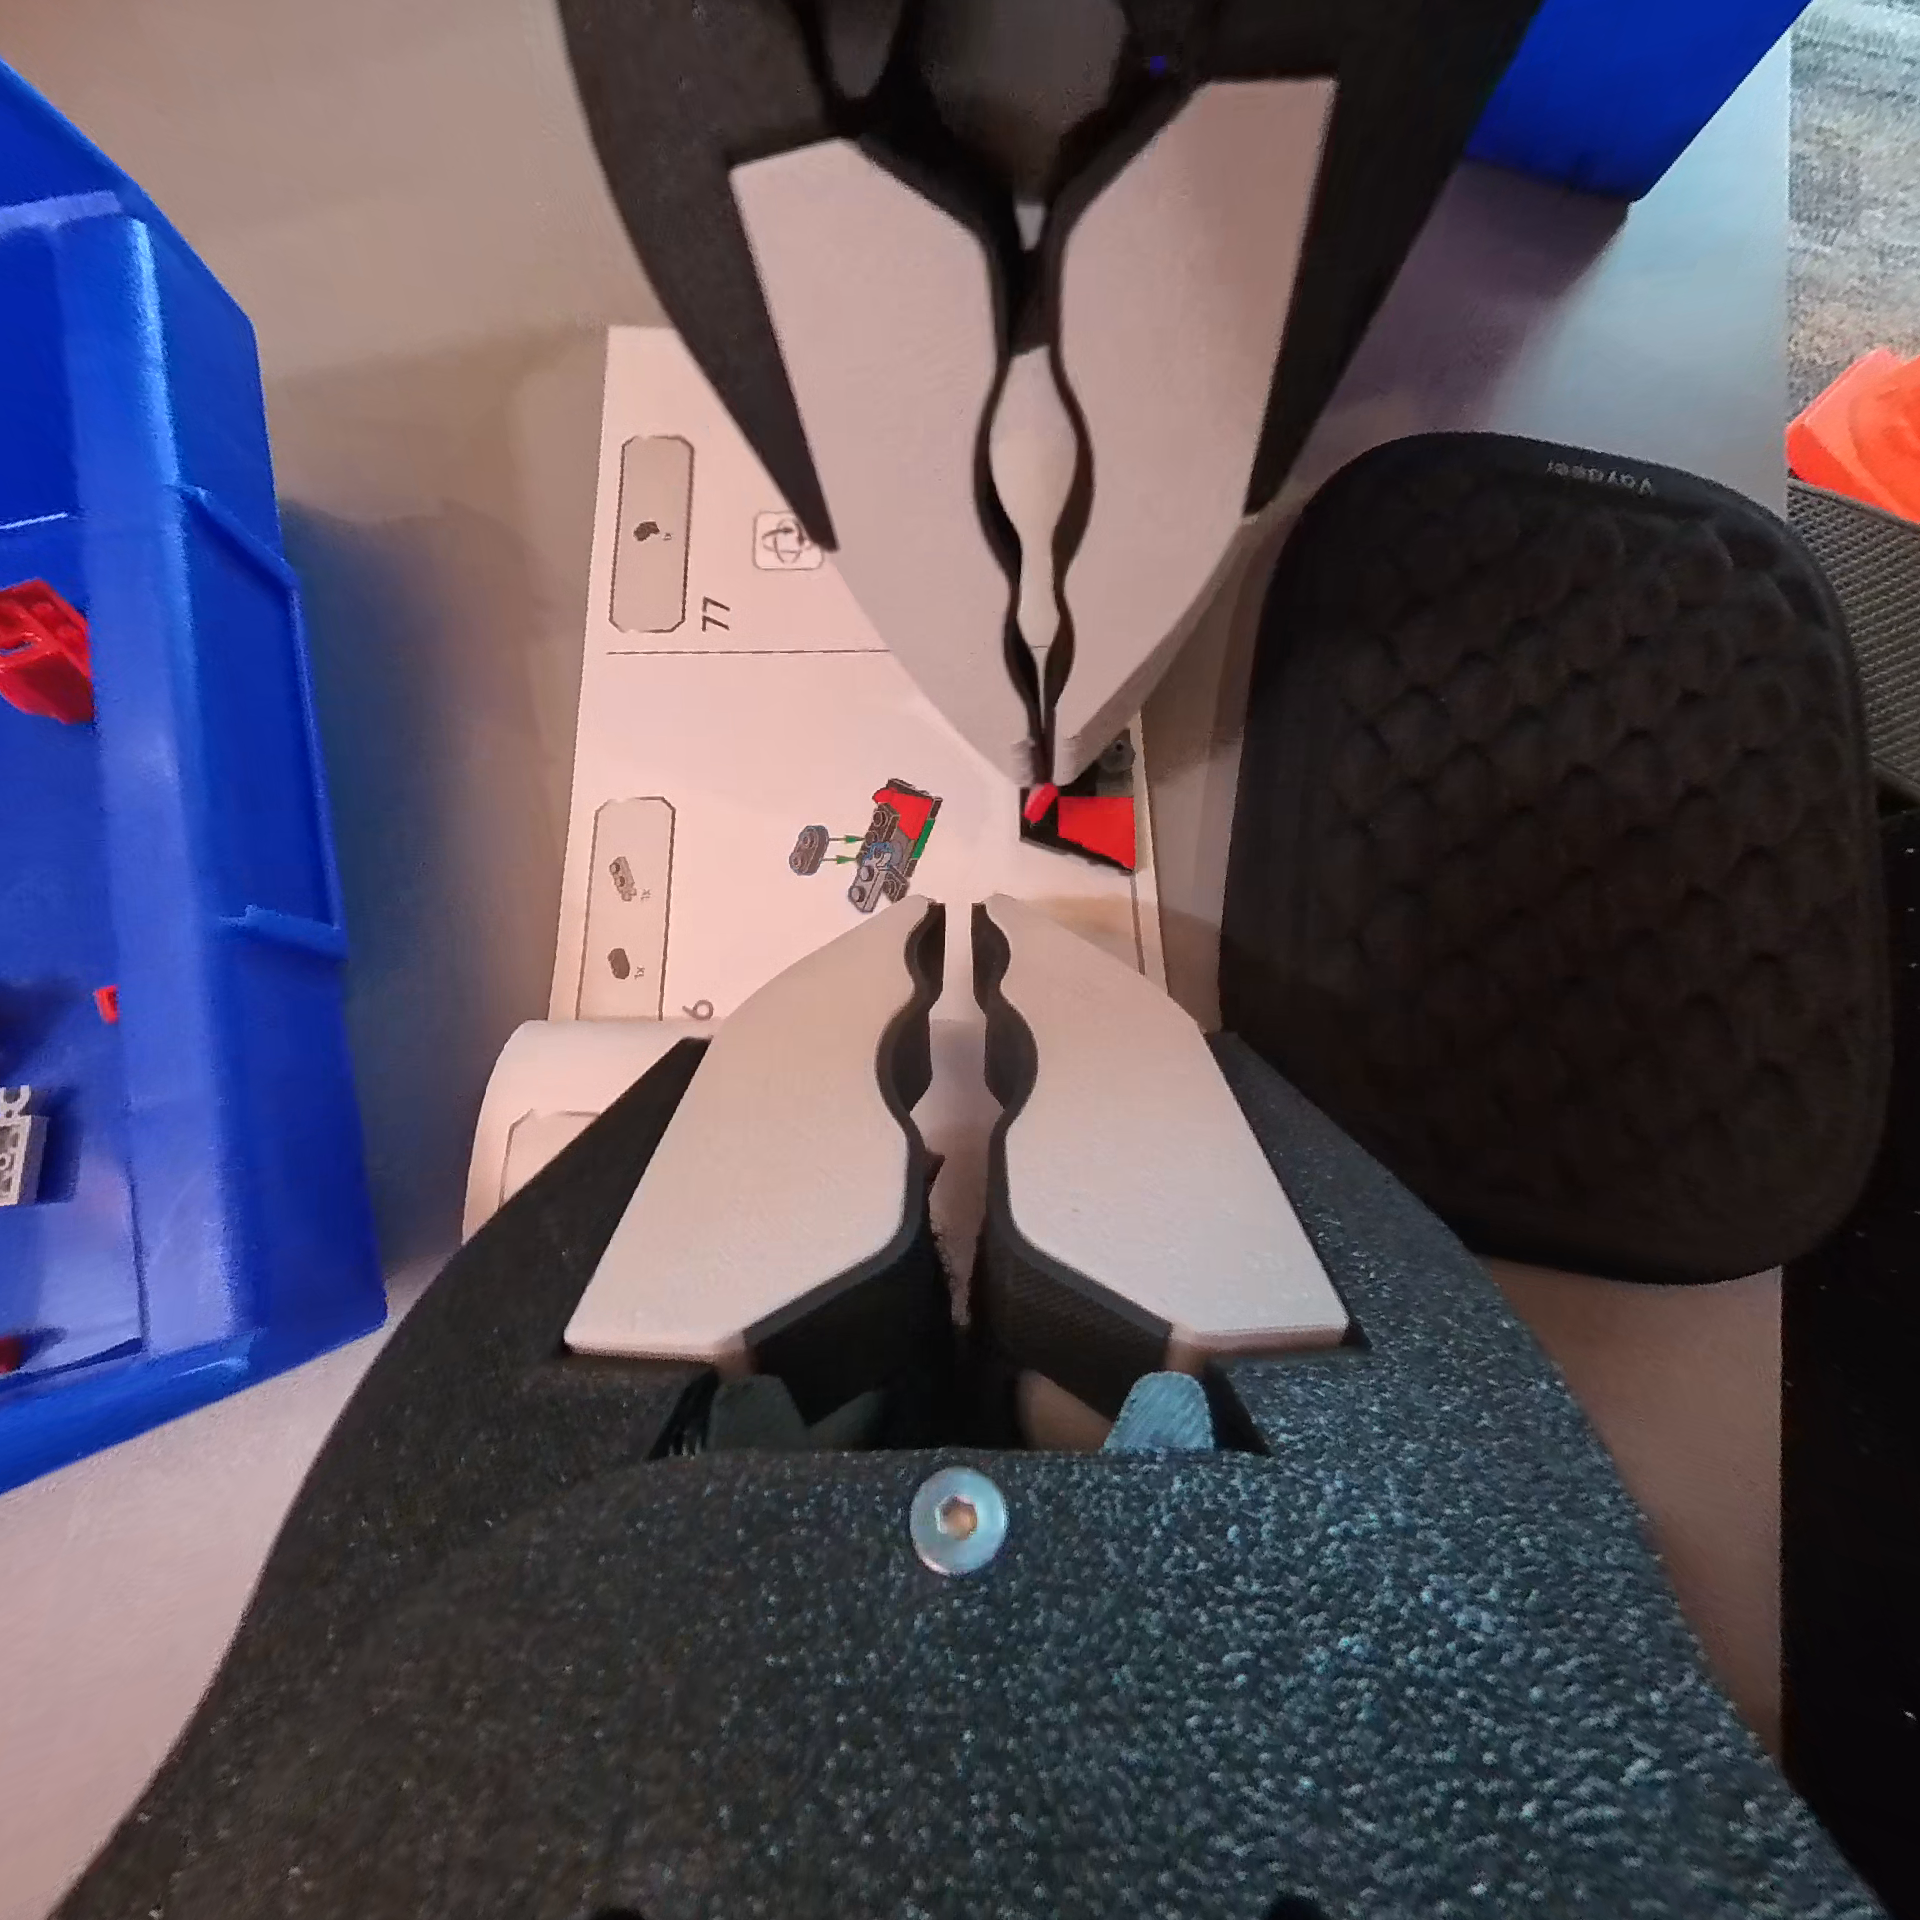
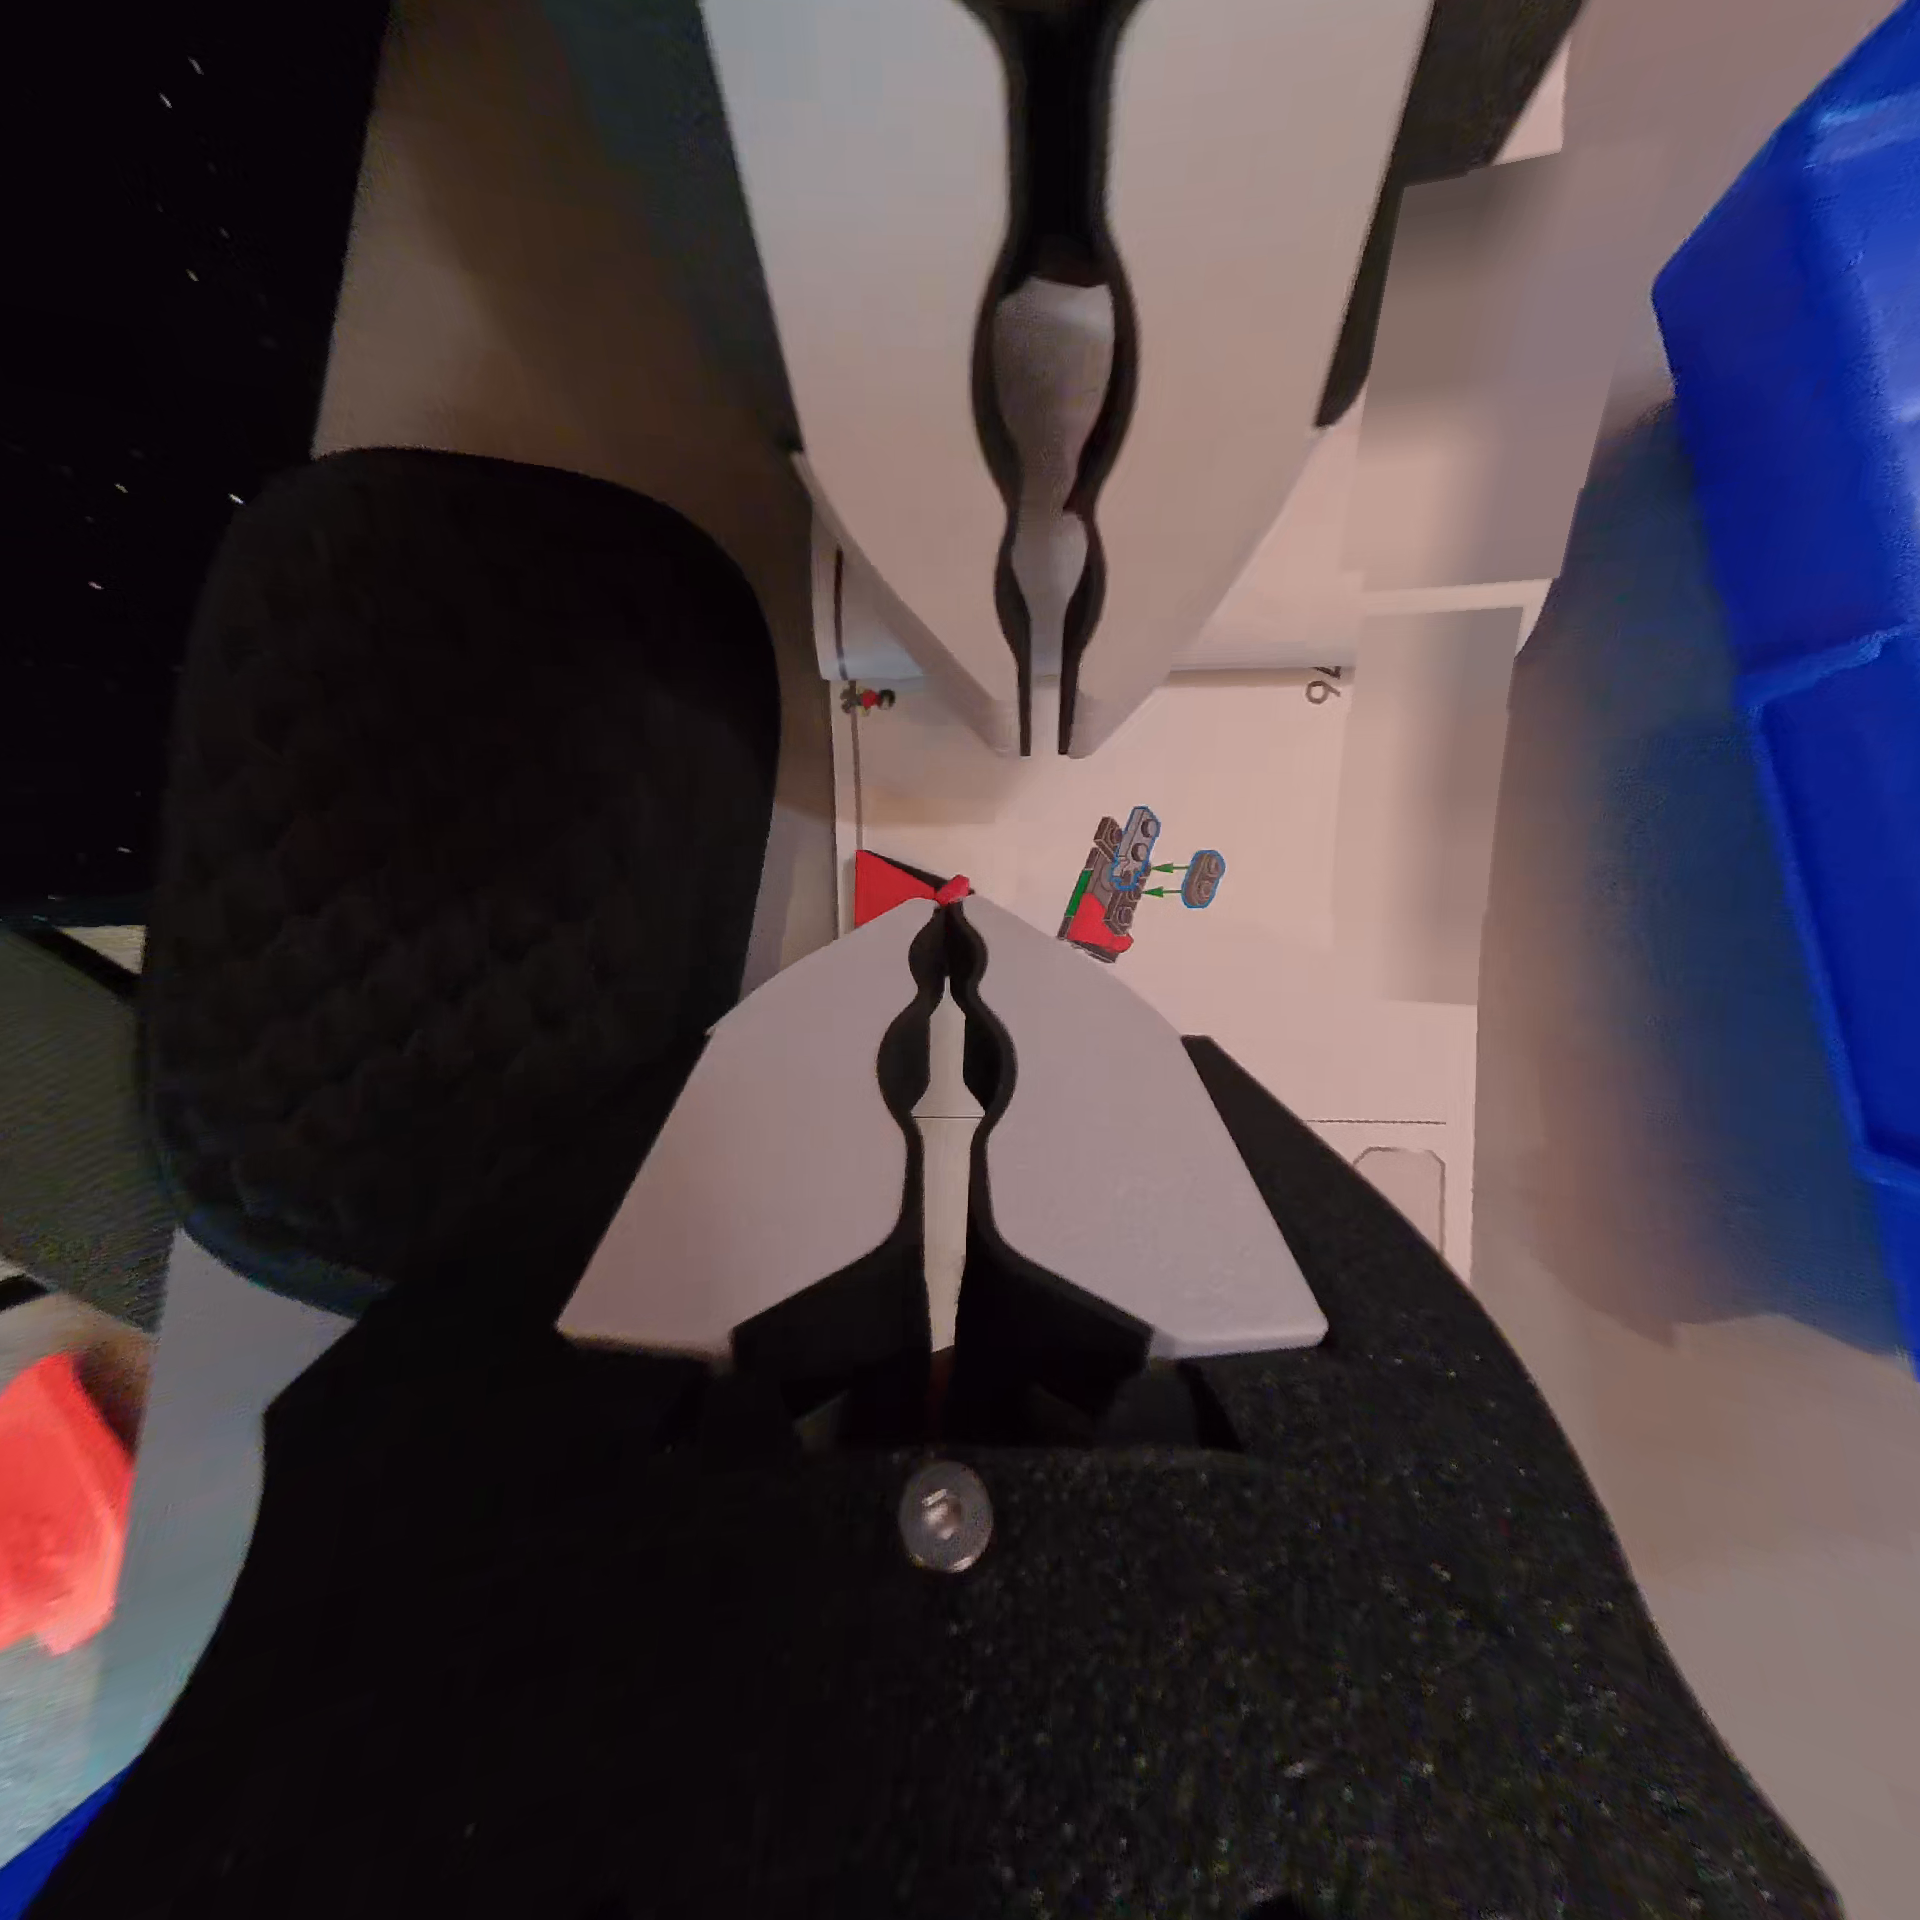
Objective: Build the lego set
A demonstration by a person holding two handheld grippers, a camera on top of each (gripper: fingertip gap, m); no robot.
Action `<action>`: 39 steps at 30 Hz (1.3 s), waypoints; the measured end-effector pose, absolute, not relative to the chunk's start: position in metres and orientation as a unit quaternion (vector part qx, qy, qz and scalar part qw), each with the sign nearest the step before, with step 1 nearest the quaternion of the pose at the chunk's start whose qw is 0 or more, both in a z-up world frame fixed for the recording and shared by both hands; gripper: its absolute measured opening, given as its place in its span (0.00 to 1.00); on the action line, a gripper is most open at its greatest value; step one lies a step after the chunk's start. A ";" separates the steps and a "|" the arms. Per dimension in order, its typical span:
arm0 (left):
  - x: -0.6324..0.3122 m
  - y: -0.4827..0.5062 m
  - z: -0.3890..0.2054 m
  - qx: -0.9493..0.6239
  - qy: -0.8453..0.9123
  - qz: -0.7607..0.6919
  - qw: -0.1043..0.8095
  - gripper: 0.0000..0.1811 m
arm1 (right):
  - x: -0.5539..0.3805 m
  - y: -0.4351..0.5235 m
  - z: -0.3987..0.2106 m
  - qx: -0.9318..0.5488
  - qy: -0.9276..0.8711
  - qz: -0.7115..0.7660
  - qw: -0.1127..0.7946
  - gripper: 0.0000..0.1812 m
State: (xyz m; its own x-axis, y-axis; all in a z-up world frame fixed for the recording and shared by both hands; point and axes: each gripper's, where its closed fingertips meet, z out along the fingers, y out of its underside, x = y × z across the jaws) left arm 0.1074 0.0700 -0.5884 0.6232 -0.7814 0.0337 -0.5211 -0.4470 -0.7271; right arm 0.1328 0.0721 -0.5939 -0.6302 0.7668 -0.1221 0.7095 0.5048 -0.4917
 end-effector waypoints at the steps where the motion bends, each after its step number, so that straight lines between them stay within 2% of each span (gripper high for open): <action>1: 0.107 0.070 -0.588 -0.830 0.391 -0.187 0.351 0.02 | 0.134 0.072 -0.594 -0.418 -0.872 0.246 0.066 0.00; 7: 0.110 0.068 -0.587 -0.826 0.398 -0.188 0.352 0.02 | 0.131 0.071 -0.591 -0.262 -0.933 0.162 0.186 0.00; 11: 0.107 0.069 -0.585 -0.827 0.392 -0.189 0.355 0.02 | 0.136 0.074 -0.595 -0.171 -0.958 0.089 0.211 0.00; 21: 0.106 0.071 -0.585 -0.828 0.386 -0.194 0.356 0.02 | 0.134 0.074 -0.599 -0.040 -0.982 0.030 0.184 0.00; 39: 0.106 0.072 -0.588 -0.829 0.383 -0.203 0.353 0.02 | 0.137 0.072 -0.607 0.006 -0.993 0.038 0.109 0.01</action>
